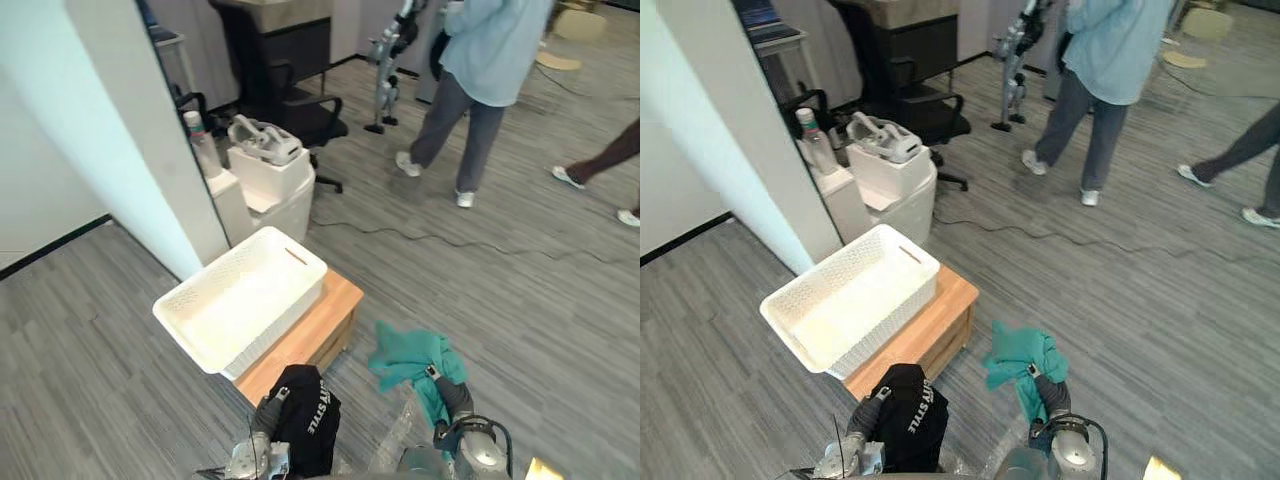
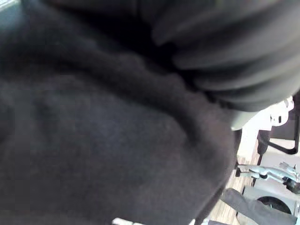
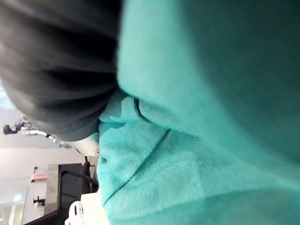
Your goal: Tidy the bed and pick cloth on bed and put in laundry
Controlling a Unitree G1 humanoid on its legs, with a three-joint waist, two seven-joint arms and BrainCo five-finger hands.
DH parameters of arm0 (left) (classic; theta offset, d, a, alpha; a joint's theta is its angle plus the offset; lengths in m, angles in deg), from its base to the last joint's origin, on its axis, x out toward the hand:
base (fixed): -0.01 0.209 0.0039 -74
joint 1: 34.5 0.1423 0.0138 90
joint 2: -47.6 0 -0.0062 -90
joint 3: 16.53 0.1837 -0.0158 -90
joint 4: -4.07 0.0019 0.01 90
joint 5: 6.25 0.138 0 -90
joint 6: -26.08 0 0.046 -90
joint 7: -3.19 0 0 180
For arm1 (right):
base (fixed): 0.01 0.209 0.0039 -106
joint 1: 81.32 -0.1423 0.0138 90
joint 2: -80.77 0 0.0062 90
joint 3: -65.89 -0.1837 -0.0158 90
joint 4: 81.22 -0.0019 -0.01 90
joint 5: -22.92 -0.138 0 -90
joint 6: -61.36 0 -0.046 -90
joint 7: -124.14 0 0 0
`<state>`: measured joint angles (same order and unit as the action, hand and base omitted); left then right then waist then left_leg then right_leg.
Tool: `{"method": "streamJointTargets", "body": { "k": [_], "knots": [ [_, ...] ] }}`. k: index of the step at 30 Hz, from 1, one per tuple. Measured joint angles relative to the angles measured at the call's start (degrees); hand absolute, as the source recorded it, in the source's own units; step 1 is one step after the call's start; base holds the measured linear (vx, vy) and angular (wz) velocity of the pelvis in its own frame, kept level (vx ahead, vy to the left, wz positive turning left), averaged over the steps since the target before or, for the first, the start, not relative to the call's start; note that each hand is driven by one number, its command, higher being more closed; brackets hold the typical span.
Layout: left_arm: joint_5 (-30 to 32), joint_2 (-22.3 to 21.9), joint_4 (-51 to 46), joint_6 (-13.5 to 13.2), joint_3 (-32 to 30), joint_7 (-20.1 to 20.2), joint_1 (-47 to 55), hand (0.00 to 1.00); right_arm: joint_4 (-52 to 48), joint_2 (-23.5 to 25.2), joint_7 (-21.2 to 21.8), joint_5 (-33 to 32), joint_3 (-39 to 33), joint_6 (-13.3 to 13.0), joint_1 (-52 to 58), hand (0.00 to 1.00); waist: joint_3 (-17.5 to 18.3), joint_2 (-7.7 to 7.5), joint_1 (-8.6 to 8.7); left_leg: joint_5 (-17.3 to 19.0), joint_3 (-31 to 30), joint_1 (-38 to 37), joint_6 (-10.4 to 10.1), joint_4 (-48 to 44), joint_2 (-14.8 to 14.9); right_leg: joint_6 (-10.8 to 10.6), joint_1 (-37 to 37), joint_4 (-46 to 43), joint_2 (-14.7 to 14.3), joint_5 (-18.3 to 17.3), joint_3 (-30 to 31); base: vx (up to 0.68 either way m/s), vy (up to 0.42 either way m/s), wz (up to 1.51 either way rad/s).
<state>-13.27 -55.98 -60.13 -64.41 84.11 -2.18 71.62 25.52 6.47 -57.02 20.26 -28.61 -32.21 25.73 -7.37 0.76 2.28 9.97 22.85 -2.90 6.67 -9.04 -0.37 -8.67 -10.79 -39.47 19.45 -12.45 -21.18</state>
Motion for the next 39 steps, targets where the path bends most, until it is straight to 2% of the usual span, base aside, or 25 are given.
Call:
{"method": "streamJointTargets", "body": {
  "k": [2,3,4,5,6,7,8,9,10,12,13,15,17,19,22,25,27,30,31,32,33,34,35,36,39],
  "knots": [
    [0.8,0.1,1.0,0.0,0.2,0.1,-0.4,1.0,0.0,0.5,-0.2,-0.2,-0.5,-0.1,0.1,1.0,0.2,-0.41,-0.06,-0.6,-3.2,0.4,-1.7,1.2,0.1,-0.8,-0.3,21.6,-5.3,1.9,11.9,0.15,-0.195,0.63],
    [1.2,0.1,1.5,0.0,0.4,0.1,-0.7,1.0,0.0,0.6,-0.2,-0.2,-0.8,-0.1,0.2,1.0,0.3,-0.56,-0.05,-0.6,-4.0,0.5,-2.0,1.2,0.2,-1.3,-0.1,25.3,-5.9,3.2,14.8,0.14,-0.255,0.68],
    [1.7,0.1,3.2,0.0,0.6,0.2,-2.0,1.0,0.1,1.0,-0.4,-0.9,-2.0,-0.1,0.1,1.0,0.3,-0.71,-0.03,-0.6,-6.1,0.5,-3.2,1.1,0.4,-0.8,0.7,31.8,-6.9,7.1,20.3,0.14,-0.3,0.77],
    [2.1,0.3,4.1,0.1,0.5,0.1,-2.8,1.0,0.3,1.3,-1.2,-1.8,-2.6,-0.1,0.6,1.0,0.4,-1.1,0.02,-0.6,-8.1,0.3,-4.3,1.0,0.7,0.0,1.6,35.1,-7.0,10.4,23.6,0.14,-0.321,0.82],
    [2.2,0.6,4.1,0.0,0.5,0.1,-2.8,1.0,0.4,1.4,-1.5,-1.9,-2.6,-0.1,0.8,1.0,0.4,-1.57,0.01,-0.3,-8.9,0.3,-5.1,0.9,0.7,0.4,2.0,35.7,-6.8,11.4,24.3,0.12,-0.38,0.86],
    [2.3,1.7,4.1,0.0,0.3,0.1,-2.6,1.0,0.6,2.3,-2.0,-2.0,-2.6,-0.1,1.5,1.0,0.8,-3.59,0.06,0.8,-10.4,-0.2,-7.1,0.5,0.5,0.9,3.8,35.4,-5.9,13.9,25.1,0.12,-0.433,0.9],
    [2.7,2.7,5.1,0.1,-0.4,0.1,-2.6,1.0,1.0,3.2,-2.4,-2.0,-2.5,0.0,2.3,1.0,1.5,-5.33,0.01,2.1,-9.2,-1.2,-8.2,-0.1,1.9,-3.0,5.9,34.5,-5.4,15.4,23.7,0.13,-0.443,0.82],
    [2.8,1.8,5.8,0.3,-1.0,0.0,-2.7,1.0,1.6,3.0,-2.5,-2.0,-2.5,0.1,1.9,1.0,1.9,-4.0,-0.18,2.6,-8.1,-1.3,-9.0,-0.9,4.1,-1.8,6.5,34.2,-7.1,15.6,22.7,0.17,-0.419,0.76],
    [2.8,0.4,4.8,-0.3,-1.3,0.0,-1.5,1.0,1.1,1.8,-2.5,-1.9,-2.3,-0.2,1.6,1.0,1.9,-2.4,-0.05,2.6,-6.2,-0.3,-11.5,-3.6,9.2,-0.3,7.4,33.7,-9.9,13.4,21.0,0.16,-0.354,0.42],
    [2.5,-1.6,4.7,-0.2,-1.3,0.0,-1.4,1.0,1.1,0.1,-2.5,-1.8,-2.2,-0.1,0.5,1.0,1.6,-0.45,-0.62,2.4,-5.7,1.8,-11.7,-11.0,12.8,1.5,9.4,33.1,-12.0,12.1,18.8,0.17,-0.355,0.63],
    [2.4,-2.8,4.7,-0.2,-1.1,0.1,-1.4,1.0,1.1,-1.0,-2.4,-1.8,-2.2,-0.2,0.2,1.0,0.9,0.27,0.05,1.7,-4.1,4.5,-10.6,-18.9,15.6,2.3,12.7,33.8,-12.6,11.4,15.9,0.13,-0.247,0.8],
    [1.9,-3.9,4.7,-0.2,-1.0,0.1,-1.4,1.0,1.1,-2.0,-2.5,-1.8,-2.1,-0.2,0.3,1.0,0.6,0.43,-0.25,0.6,1.9,5.3,-9.6,-25.5,18.5,3.0,16.2,34.1,-12.7,10.2,14.1,0.1,-0.154,0.64],
    [1.8,-4.1,3.0,-0.1,-0.9,0.3,-1.2,1.0,0.6,-2.9,-2.6,-1.8,-2.1,-0.3,-0.4,1.0,0.6,0.63,-0.45,0.5,5.3,5.7,-9.7,-22.0,17.2,3.5,16.7,34.5,-12.1,9.2,13.2,0.03,-0.041,0.29],
    [1.8,-3.2,1.0,-0.2,0.1,0.4,-1.2,1.0,0.3,-2.8,-2.5,-1.8,-2.1,-0.3,-0.9,1.0,0.9,0.93,-0.45,0.1,5.6,3.9,-9.9,-11.0,13.9,2.2,16.2,35.6,-11.8,10.1,12.3,0.08,0.026,0.23],
    [2.1,-2.0,0.9,0.0,0.4,0.6,-1.6,1.0,0.3,-2.0,-2.4,-1.8,-1.6,-0.3,-1.0,1.0,0.5,-1.03,-0.1,-3.5,5.1,3.3,-8.4,-4.7,10.1,1.8,15.6,37.1,-10.1,11.4,10.1,0.08,0.017,0.34],
    [2.7,-1.1,1.0,0.2,1.1,1.6,-0.5,1.0,0.3,-1.3,-2.4,-1.7,-1.8,-0.3,-0.9,1.0,0.6,-1.18,0.08,-6.6,3.8,-0.2,-8.5,2.0,7.4,1.8,17.8,37.1,-9.0,11.4,8.3,0.03,0.033,0.3],
    [3.0,-0.4,1.0,0.3,2.1,1.7,-0.5,1.0,0.3,-0.6,-2.4,-1.7,-1.8,-0.3,-0.6,1.0,1.4,-2.09,0.24,-10.0,3.4,-3.2,-8.8,10.5,4.8,1.5,17.3,35.1,-7.4,8.8,6.6,0.0,0.047,0.47],
    [4.4,-0.2,0.7,0.3,3.7,2.7,-1.1,1.0,0.2,1.2,-2.6,-1.2,-4.0,-0.3,-0.5,1.0,2.0,-4.16,1.09,-9.9,6.3,-3.6,-8.6,11.5,2.2,-0.8,15.3,28.5,-2.9,3.7,1.9,0.01,0.09,0.95],
    [4.5,-0.6,0.4,0.2,4.5,3.0,-0.9,1.0,0.0,0.4,-2.6,-1.2,-4.5,-0.3,-1.0,1.0,1.8,-3.9,1.53,-8.1,6.1,-2.9,-8.1,9.4,2.8,-1.5,14.6,23.6,-2.3,4.7,1.0,0.06,0.076,0.76],
    [4.9,-0.7,0.7,0.4,4.6,3.0,-0.6,1.0,-0.3,-0.1,-2.6,-1.1,-4.3,-0.1,-2.1,1.0,1.7,-3.73,1.52,-7.8,5.2,-2.2,-7.6,8.4,3.5,0.6,9.6,13.3,-1.3,6.8,3.8,0.04,0.091,0.56],
    [5.1,-0.4,0.7,0.4,4.6,3.0,-0.3,1.0,-0.6,-0.1,-2.6,-1.1,-4.0,-0.1,-2.3,1.0,1.7,-3.62,1.53,-7.8,4.7,-2.6,-7.6,8.8,3.8,0.9,8.3,10.7,-1.5,8.7,5.0,0.04,0.126,0.37],
    [5.6,-0.2,0.6,0.4,4.6,3.0,0.0,1.0,-2.0,0.3,-2.8,-1.1,-4.0,-0.2,-2.2,1.0,1.5,-2.59,1.8,-8.1,3.8,-3.8,-7.0,9.0,5.1,1.8,5.6,6.3,-2.9,10.5,8.0,0.07,0.102,0.31],
    [5.6,0.9,0.6,0.4,3.9,2.8,0.1,1.0,-3.4,1.2,-2.7,-1.1,-3.1,-0.2,-2.1,1.0,1.3,-2.92,1.83,-7.8,3.0,-3.7,-6.6,8.8,6.3,2.0,3.9,7.3,-5.5,5.4,10.6,0.08,0.084,0.31],
    [5.7,1.3,0.6,0.4,3.6,2.8,0.1,1.0,-4.2,1.6,-2.8,-1.1,-2.9,-0.2,-2.0,1.0,1.4,-3.3,1.82,-7.7,2.5,-3.5,-6.5,8.8,6.5,2.0,3.6,8.8,-6.0,4.1,11.1,0.03,0.037,0.36],
    [5.7,2.7,0.7,0.4,3.4,3.0,-0.6,1.0,-9.7,2.3,-3.8,-1.1,-2.7,-0.8,-1.8,1.0,1.6,-4.85,2.99,-7.4,0.2,-1.8,-6.9,9.4,6.0,1.1,3.7,24.0,-9.4,4.8,14.6,0.05,0.001,0.44]
  ]
}}
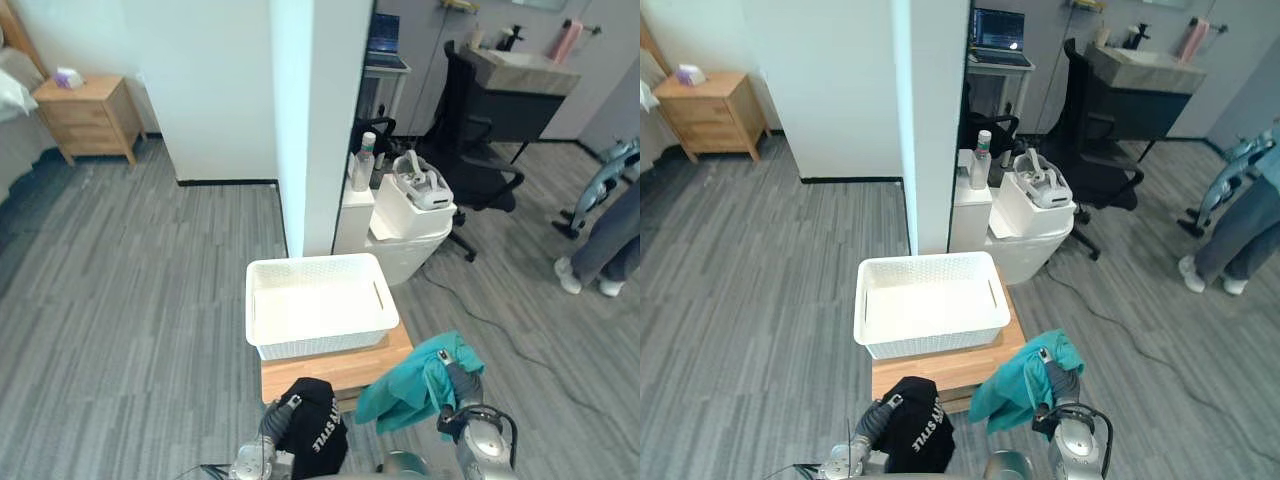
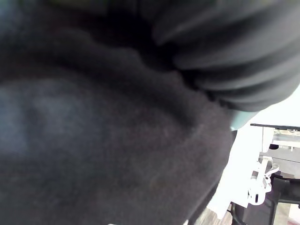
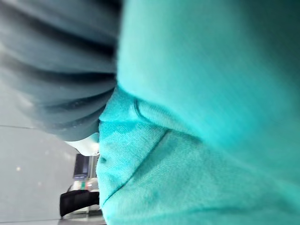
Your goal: Tidy the bed and pick cloth on bed and put in laundry
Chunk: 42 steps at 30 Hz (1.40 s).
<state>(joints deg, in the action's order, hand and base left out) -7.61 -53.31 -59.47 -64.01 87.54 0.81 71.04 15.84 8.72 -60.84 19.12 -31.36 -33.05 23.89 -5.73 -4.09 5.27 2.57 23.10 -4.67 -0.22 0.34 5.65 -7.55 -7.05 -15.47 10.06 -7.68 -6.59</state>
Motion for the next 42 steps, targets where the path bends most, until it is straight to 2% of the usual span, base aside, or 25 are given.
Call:
{"method": "streamJointTargets", "body": {
  "k": [2,3,4,5,6,8,10,12,15,20,25,27,30,31,33,36,39,42],
  "knots": [
    [0.0,0.3,0.2,0.0,-0.1,0.0,-0.5,1.0,-3.5,0.0,-0.2,0.0,0.0,-0.6,0.1,1.0,0.3,-1.02,0.17,0.0,-0.7,0.0,0.0,0.1,-1.9,0.1,0.7,8.2,-0.1,5.8,3.4,0.15,-0.024,0.3],
    [0.0,0.7,0.3,0.0,-0.2,0.0,-0.4,1.0,-4.8,0.1,-0.2,0.0,0.0,-0.9,0.6,1.0,0.9,-2.11,0.18,0.2,-0.6,-0.1,-0.4,0.2,-3.2,0.5,1.8,10.1,0.3,10.9,5.2,0.15,-0.093,0.15],
    [0.0,0.6,0.8,0.0,-0.6,0.0,-0.5,1.0,-5.5,-0.1,-0.3,0.1,0.0,-0.9,0.8,1.0,1.7,-2.54,-0.25,1.1,-0.3,-0.2,-1.0,0.1,-3.8,0.0,2.7,11.5,0.7,10.9,5.1,0.18,-0.134,-0.06],
    [0.0,-0.1,1.2,0.0,-1.0,0.0,-0.7,1.0,-6.8,-0.3,-0.4,0.3,-0.5,-1.0,0.1,1.0,2.3,-1.61,-0.41,1.8,0.1,0.1,-2.0,-0.4,-2.6,0.3,3.2,13.2,-0.5,11.1,5.3,0.15,-0.114,-0.18],
    [0.0,-0.2,1.2,0.0,-1.0,0.1,-0.7,1.0,-7.0,-0.3,-0.4,0.5,-0.6,-1.0,0.1,1.0,2.3,-1.43,-0.39,1.8,0.2,0.1,-2.0,-0.4,-2.5,0.3,3.2,13.3,-0.6,11.1,5.3,0.14,-0.1,-0.22],
    [-0.1,-1.9,1.3,0.0,-1.0,0.7,-0.8,1.0,-8.5,-1.2,-0.7,2.1,-2.6,-1.3,-0.3,1.0,2.5,1.11,-0.19,1.6,0.7,-0.3,-2.2,0.5,-1.5,0.3,3.5,14.4,-1.8,11.2,5.4,0.11,-0.092,-0.12],
    [-0.1,-3.2,1.3,0.0,-0.7,1.1,-0.8,1.0,-8.6,-2.4,-1.4,2.4,-4.3,-1.3,-0.6,1.0,2.5,1.79,0.29,1.0,0.9,-2.1,-2.8,1.8,-1.3,0.3,4.9,14.9,-2.3,11.2,5.4,0.11,-0.046,-0.04],
    [-0.1,-3.5,1.4,-0.1,-0.3,1.3,-1.3,1.0,-9.7,-3.1,-1.7,3.0,-5.9,-1.3,-0.8,1.0,2.5,1.66,0.31,1.1,0.9,-3.2,-2.8,2.1,-1.3,0.3,5.7,15.0,-2.4,11.2,5.4,0.04,-0.005,0.0],
    [-0.2,-3.2,1.4,-0.3,0.0,1.3,-1.6,1.0,-14.0,-5.3,-2.5,5.2,-6.4,-1.5,-2.4,1.0,2.9,0.67,0.3,1.1,1.0,-3.8,-2.8,3.1,-1.6,-0.2,5.7,15.1,-2.3,12.0,5.9,-0.04,0.008,-0.04],
    [-0.2,-2.1,3.3,-0.3,-0.1,1.2,-1.0,1.0,-14.8,-14.7,-2.4,6.2,-5.0,-1.9,-11.9,1.0,3.3,0.55,0.18,1.0,0.9,-4.2,-2.8,4.7,-2.0,-0.5,5.8,15.8,-2.2,15.5,6.7,-0.09,0.026,0.01],
    [-0.3,-2.1,3.4,-0.3,-0.1,1.1,-0.1,1.0,-14.6,-20.6,-1.6,6.2,0.4,-2.0,-21.5,1.0,4.1,0.8,-0.4,0.5,0.5,-4.0,-2.1,4.8,-2.2,0.1,5.8,16.0,-2.1,16.1,6.5,-0.04,0.007,0.03],
    [-0.5,-2.1,3.4,-0.4,0.1,1.1,-0.2,1.0,-13.9,-21.9,-0.9,6.2,2.7,-2.4,-25.5,1.0,4.5,0.7,-1.26,0.2,0.4,-3.9,-2.1,4.9,-2.2,0.1,5.9,16.6,-2.1,16.1,6.4,0.0,0.0,0.0],
    [-1.5,-2.1,3.4,-0.5,0.4,0.9,-0.2,1.0,-10.9,-23.4,-0.1,6.2,6.3,-3.2,-31.2,1.0,4.6,0.6,-1.56,-0.6,-0.9,-3.4,-2.3,5.4,-2.1,0.2,6.0,16.9,-2.1,16.1,5.3,-0.03,-0.028,0.17],
    [-1.5,-2.1,3.4,-0.5,0.8,0.9,-0.2,1.0,-9.6,-23.6,0.1,6.2,7.4,-3.2,-32.8,1.0,4.6,0.6,-1.59,-0.8,-1.3,-3.1,-2.3,5.4,-2.1,0.2,6.0,16.9,-2.1,16.1,5.0,-0.04,-0.022,0.26],
    [-2.5,-2.3,3.4,-0.6,1.7,0.9,0.1,1.0,-6.4,-23.7,0.3,6.2,9.6,-3.2,-35.8,1.0,4.6,0.6,-2.8,-1.2,-2.2,-2.9,-2.2,5.4,-2.0,0.2,6.2,16.9,-2.0,16.1,4.8,-0.05,-0.013,0.18],
    [-3.3,-2.5,3.4,-1.0,1.7,0.9,0.8,1.0,-3.1,-23.8,0.5,6.2,10.9,-3.1,-37.8,1.0,4.6,0.59,-3.12,-1.7,-3.4,-2.3,-2.0,5.4,-2.0,0.3,6.3,16.8,-1.9,16.2,3.5,-0.04,-0.012,0.27],
    [-3.8,-2.5,3.4,-1.0,1.6,0.9,1.7,1.0,2.2,-23.8,1.3,6.7,12.3,-2.8,-39.8,1.0,4.5,0.62,-3.33,-2.5,-4.9,-1.3,-2.0,5.4,-1.9,0.6,6.1,16.8,-1.8,16.4,2.3,-0.06,-0.016,0.23],
    [-4.6,-2.5,3.4,-1.2,1.6,1.0,1.6,1.0,6.4,-23.8,1.5,6.8,12.4,-1.3,-40.0,1.0,4.3,0.97,-3.88,-3.2,-5.9,-0.1,-2.1,5.4,-1.8,0.9,5.4,16.8,-1.8,16.6,1.8,-0.06,-0.02,0.14]
  ]
}}
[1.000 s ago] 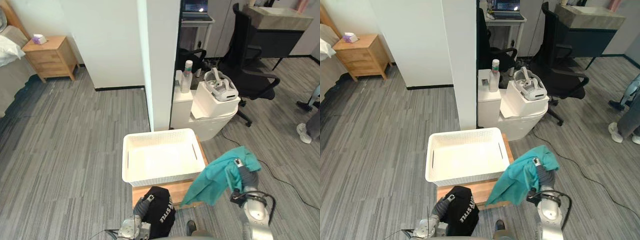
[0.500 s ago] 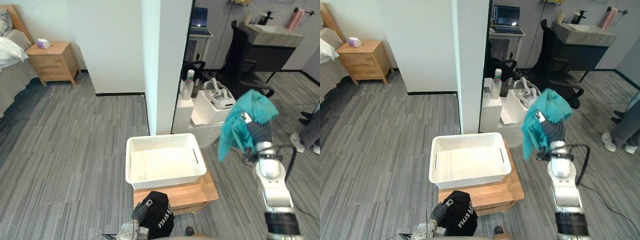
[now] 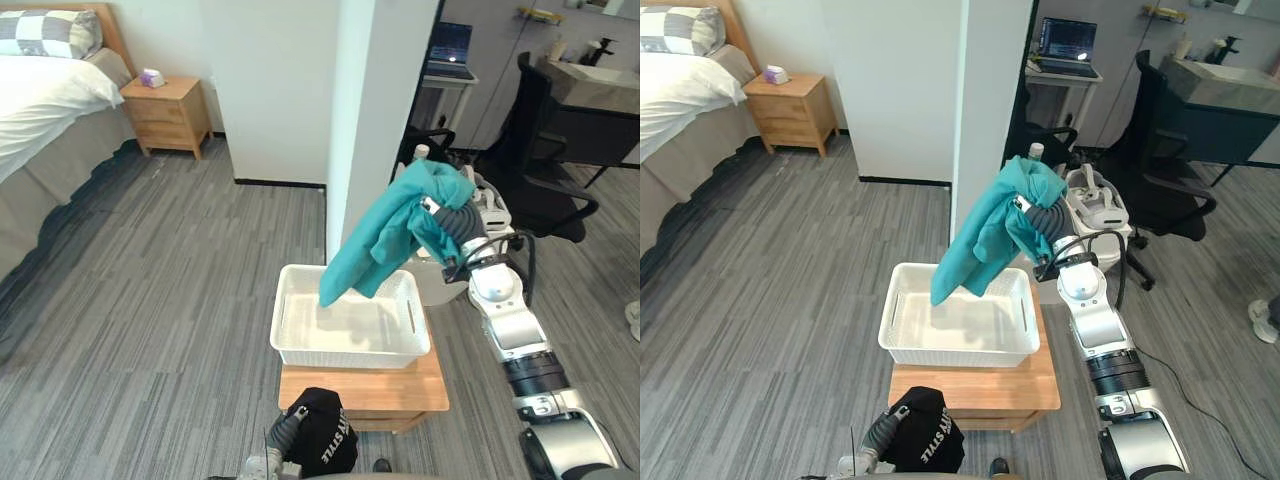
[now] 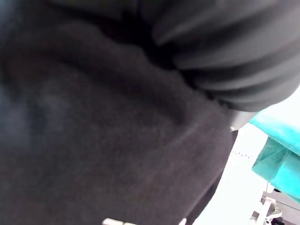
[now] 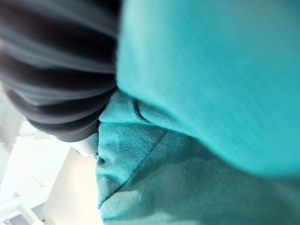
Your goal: Tidy the bed and pick cloth on bed and put in laundry
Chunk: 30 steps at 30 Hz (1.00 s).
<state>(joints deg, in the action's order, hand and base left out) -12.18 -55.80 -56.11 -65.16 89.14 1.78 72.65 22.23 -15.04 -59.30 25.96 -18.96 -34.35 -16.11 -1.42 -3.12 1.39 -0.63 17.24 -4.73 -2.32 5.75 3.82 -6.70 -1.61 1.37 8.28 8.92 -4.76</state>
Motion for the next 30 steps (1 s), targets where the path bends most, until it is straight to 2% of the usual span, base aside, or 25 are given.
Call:
{"method": "streamJointTargets", "body": {
  "k": [3,5,7,10,17,21,24,25,30],
  "knots": [
    [-0.1,-0.1,-0.1,-0.2,-0.1,0.1,-0.1,1.0,2.0,0.1,0.0,1.2,0.0,0.9,0.0,1.0,-0.7,1.07,-0.41,-0.1,-0.1,0.4,0.2,0.0,0.0,0.0,-0.4,0.0,0.0,0.0,0.0,-0.06,-0.021,0.01],
    [-0.1,0.2,-0.3,-0.2,-0.1,0.2,-0.4,1.0,3.0,2.1,0.0,1.9,-0.3,1.2,0.1,1.0,-1.9,1.97,-0.4,-1.1,-0.1,0.9,-0.2,0.0,-0.2,0.3,-0.6,0.3,0.1,-0.3,-0.3,-0.07,-0.039,-0.02],
    [-0.1,0.9,-0.9,-0.2,-0.1,0.2,-0.4,1.0,4.3,4.6,0.0,2.5,-0.3,2.0,1.1,1.0,-2.7,1.7,-0.15,-1.6,-0.1,1.2,-0.2,0.1,-1.0,0.3,-0.6,0.3,1.0,-2.6,-1.2,-0.09,-0.065,0.08],
    [-0.1,1.0,-2.3,-0.2,-0.2,0.3,-0.3,1.0,9.1,8.0,0.4,4.5,-0.1,2.6,2.4,1.0,-3.7,2.35,0.42,-2.4,-0.7,2.0,-0.5,0.1,-0.8,0.3,-1.1,0.1,0.9,-3.5,-2.2,-0.1,-0.063,0.16],
    [-0.1,1.1,-4.8,-0.3,-0.1,1.4,-0.9,1.0,19.4,12.3,0.4,9.3,0.3,3.9,2.4,1.0,-5.7,3.11,-0.73,-3.0,-0.8,4.4,0.0,0.1,-1.4,-0.3,-2.0,1.9,1.9,-3.2,-4.4,-0.02,0.0,0.13],
    [-0.2,1.2,-7.6,-0.6,-0.1,1.4,-1.8,1.0,26.9,14.9,-0.2,11.5,0.4,4.7,-2.5,1.0,-7.2,4.5,-1.1,-3.4,-1.4,6.0,0.4,0.1,-2.8,-1.2,-2.9,2.4,3.1,-1.1,-4.8,0.05,0.039,0.1],
    [-0.2,1.2,-7.9,-0.9,-0.1,1.4,-3.3,1.0,28.3,16.1,-0.3,13.3,0.4,4.8,-5.6,1.0,-8.0,4.94,-2.27,-3.5,-1.2,6.1,0.6,0.1,-3.2,-1.3,-2.9,3.1,3.5,-0.7,-4.8,0.05,0.019,-0.02],
    [-0.2,1.0,-8.5,-1.3,-0.1,1.4,-3.9,1.0,28.7,16.6,-0.3,13.4,0.6,4.9,-7.3,0.0,-8.3,4.92,-2.27,-3.5,-1.3,6.3,0.6,-0.3,-3.0,-1.2,-3.0,3.1,3.3,-0.4,-4.8,0.07,-0.009,0.01],
    [-0.7,0.8,-9.4,-2.0,0.1,1.4,-5.2,1.0,28.8,16.6,-1.4,14.5,2.7,4.9,-12.6,0.0,-8.4,4.92,-2.41,-3.5,-1.4,8.1,0.6,-0.3,-2.4,-0.8,-4.8,3.1,2.8,1.2,-4.7,0.03,-0.012,-0.02]
  ]
}}
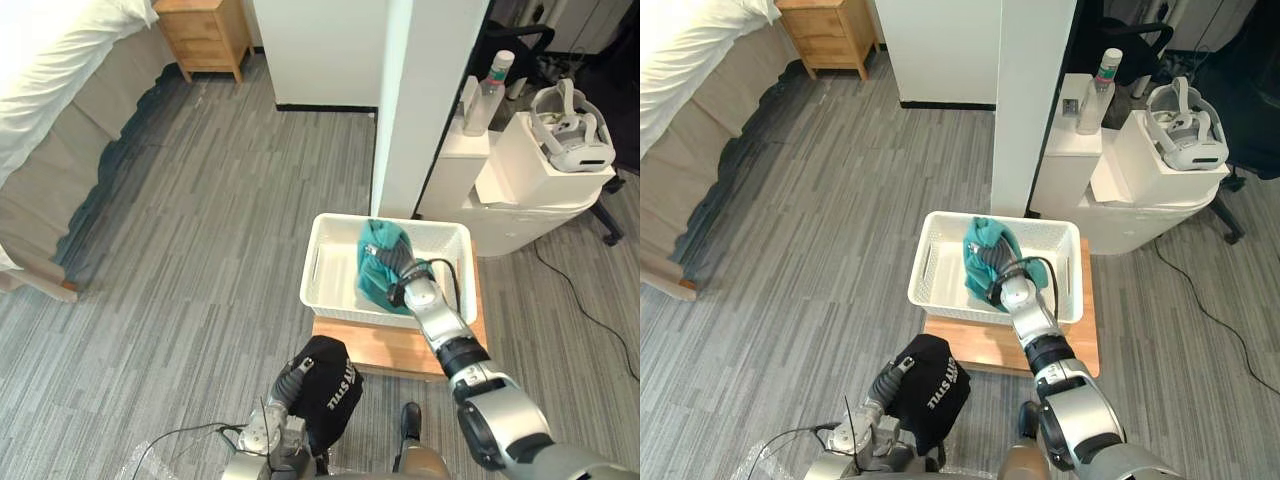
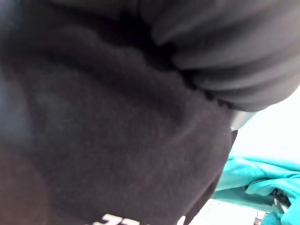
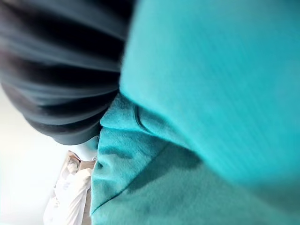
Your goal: Tidy the bed and pick cloth on bed and put in laundry
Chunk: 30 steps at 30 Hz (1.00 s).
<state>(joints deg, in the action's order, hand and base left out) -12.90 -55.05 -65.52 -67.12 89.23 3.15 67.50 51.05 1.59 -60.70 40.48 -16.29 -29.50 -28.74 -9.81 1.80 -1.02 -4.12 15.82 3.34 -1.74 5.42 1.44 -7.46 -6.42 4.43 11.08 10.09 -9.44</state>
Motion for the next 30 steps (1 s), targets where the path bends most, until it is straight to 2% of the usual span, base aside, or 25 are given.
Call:
{"method": "streamJointTargets", "body": {
  "k": [7,11,13,17,20,24,26,30],
  "knots": [
    [-0.5,0.1,-0.2,0.0,-0.2,0.0,-1.0,1.0,0.4,-2.1,-0.2,5.2,0.1,0.0,-1.3,0.0,-1.6,0.08,-0.1,0.1,-1.4,1.2,0.2,0.2,0.8,0.1,-1.1,-1.1,-0.3,0.5,0.1,-0.03,-0.009,0.06],
    [-0.5,0.3,-0.2,0.0,-0.5,0.0,-0.8,1.0,0.3,-2.4,-0.2,6.9,0.4,0.0,-1.3,0.0,-1.6,0.09,0.02,0.2,-0.8,0.8,0.3,0.3,2.0,0.7,-1.1,-1.2,-1.4,1.0,0.6,0.0,-0.023,-0.05],
    [-0.5,0.5,-1.0,0.0,-0.6,-0.1,-0.7,1.0,0.0,-2.8,-0.2,7.9,1.3,0.0,-1.3,0.0,-1.6,0.09,0.05,-0.4,0.0,0.3,-0.5,0.1,2.1,0.7,-1.0,-1.2,-1.7,1.0,0.9,0.01,-0.03,-0.12],
    [-0.5,0.3,-3.5,0.0,-0.4,-0.1,-1.4,1.0,-1.3,-3.4,-0.2,10.4,2.3,0.0,-0.6,0.0,-1.6,0.01,0.26,-0.2,1.4,-1.5,-0.3,0.4,2.2,1.0,0.2,-1.1,-1.8,0.7,1.9,-0.02,-0.018,-0.17],
    [-0.6,0.5,-5.4,-0.4,-0.6,-0.3,-2.0,1.0,-1.4,-3.9,-0.3,12.8,2.5,-0.3,-0.4,0.0,-1.4,-0.96,0.21,-0.3,1.9,-2.6,-0.4,0.4,2.4,1.6,1.1,-1.2,-1.9,-1.6,1.9,-0.03,-0.043,-0.04],
    [-1.2,1.0,-8.0,-0.5,-0.6,-1.4,-2.2,1.0,-3.8,-5.8,-0.5,16.2,2.5,-0.4,1.6,0.0,-1.2,-1.37,0.37,-0.9,2.7,-3.2,-1.3,0.4,3.2,1.2,1.3,-1.2,-2.9,-2.1,2.0,-0.01,-0.069,-0.08],
    [-1.3,1.4,-9.8,-0.5,-1.0,-2.6,-3.7,1.0,-7.1,-7.2,-1.2,17.8,0.7,-0.3,4.7,0.0,-0.7,-2.19,0.61,-1.0,3.1,-4.0,-1.4,0.4,3.6,1.3,2.0,-1.0,-3.2,-2.1,2.1,0.02,-0.039,-0.07],
    [-1.2,2.0,-12.4,-0.7,-6.1,-5.3,-7.9,1.0,-12.6,-7.6,-2.9,19.1,-4.7,-0.2,10.9,0.0,1.1,-3.98,2.21,-0.9,4.2,-5.6,-1.4,0.4,3.6,1.9,3.3,-0.3,-3.3,-1.5,3.1,0.03,-0.009,-0.13]
  ]
}}
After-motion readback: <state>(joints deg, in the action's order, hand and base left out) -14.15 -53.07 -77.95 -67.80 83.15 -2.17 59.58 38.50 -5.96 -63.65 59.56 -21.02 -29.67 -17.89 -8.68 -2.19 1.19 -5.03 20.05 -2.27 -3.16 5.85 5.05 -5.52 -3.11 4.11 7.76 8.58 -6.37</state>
